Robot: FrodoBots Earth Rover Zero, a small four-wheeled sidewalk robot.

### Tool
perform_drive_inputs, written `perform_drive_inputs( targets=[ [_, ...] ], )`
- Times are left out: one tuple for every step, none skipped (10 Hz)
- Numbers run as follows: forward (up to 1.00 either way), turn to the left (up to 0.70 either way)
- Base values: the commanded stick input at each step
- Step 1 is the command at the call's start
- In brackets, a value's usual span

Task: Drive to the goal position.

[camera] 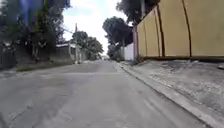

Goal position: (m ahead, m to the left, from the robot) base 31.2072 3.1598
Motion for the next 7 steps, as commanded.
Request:
perform_drive_inputs(
  targets=[
    [1.0,0.0],
    [1.0,0.0],
    [1.0,0.0],
    [1.0,0.0],
    [1.0,0.0],
    [1.0,0.0],
    [1.0,0.0]
  ],
)
